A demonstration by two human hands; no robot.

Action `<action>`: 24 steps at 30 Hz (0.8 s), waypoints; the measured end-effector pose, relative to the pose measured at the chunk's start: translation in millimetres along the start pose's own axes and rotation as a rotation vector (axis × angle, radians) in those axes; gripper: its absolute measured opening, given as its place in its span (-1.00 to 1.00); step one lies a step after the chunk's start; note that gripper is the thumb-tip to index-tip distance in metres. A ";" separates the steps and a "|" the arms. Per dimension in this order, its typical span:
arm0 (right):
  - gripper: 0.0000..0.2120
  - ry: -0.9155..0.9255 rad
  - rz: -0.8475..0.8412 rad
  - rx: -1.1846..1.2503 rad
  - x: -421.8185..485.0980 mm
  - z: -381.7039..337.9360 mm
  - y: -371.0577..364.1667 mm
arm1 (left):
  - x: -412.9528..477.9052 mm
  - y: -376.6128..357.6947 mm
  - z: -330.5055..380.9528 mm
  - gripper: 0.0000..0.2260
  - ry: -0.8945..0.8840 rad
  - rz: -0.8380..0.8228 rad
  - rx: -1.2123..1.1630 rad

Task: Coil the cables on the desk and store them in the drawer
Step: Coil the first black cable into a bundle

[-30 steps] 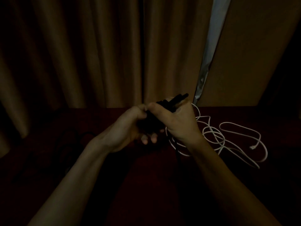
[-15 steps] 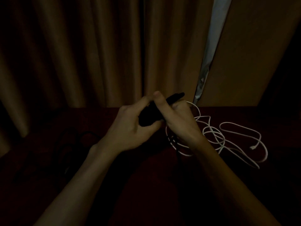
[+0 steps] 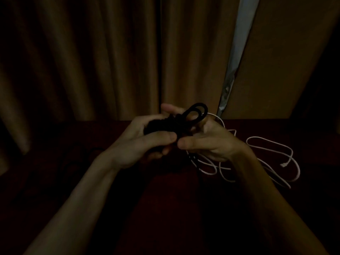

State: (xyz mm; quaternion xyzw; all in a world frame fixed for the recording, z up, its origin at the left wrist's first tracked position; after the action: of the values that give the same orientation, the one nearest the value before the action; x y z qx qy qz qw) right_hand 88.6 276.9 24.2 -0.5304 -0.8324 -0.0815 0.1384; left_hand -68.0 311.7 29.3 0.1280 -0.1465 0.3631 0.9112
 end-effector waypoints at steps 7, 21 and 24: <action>-0.30 0.009 -0.077 0.030 -2.4 -1.3 0.3 | -2.4 -2.1 -3.0 -0.67 0.083 -0.156 -0.199; -0.49 -0.010 0.081 0.160 3.5 -4.3 0.2 | 0.2 3.5 10.0 -0.89 -0.070 0.167 -0.009; -0.47 -0.079 0.222 0.163 8.2 -0.3 4.5 | 0.3 11.6 10.9 -0.85 -0.147 0.320 0.187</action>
State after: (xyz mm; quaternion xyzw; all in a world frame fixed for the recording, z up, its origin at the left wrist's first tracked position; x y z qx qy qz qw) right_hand 89.5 285.8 27.0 -0.6091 -0.7772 0.0230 0.1564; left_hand -77.8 316.3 40.9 0.2135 -0.1968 0.5048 0.8129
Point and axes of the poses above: each hand's wrist, its own x-axis towards the middle knuckle, its own y-axis out of the back of the hand, z = x × y, the point moved 4 cm from there along x, towards the middle knuckle, and after that the axes turned 5 degrees about z, right-handed, at the moved point
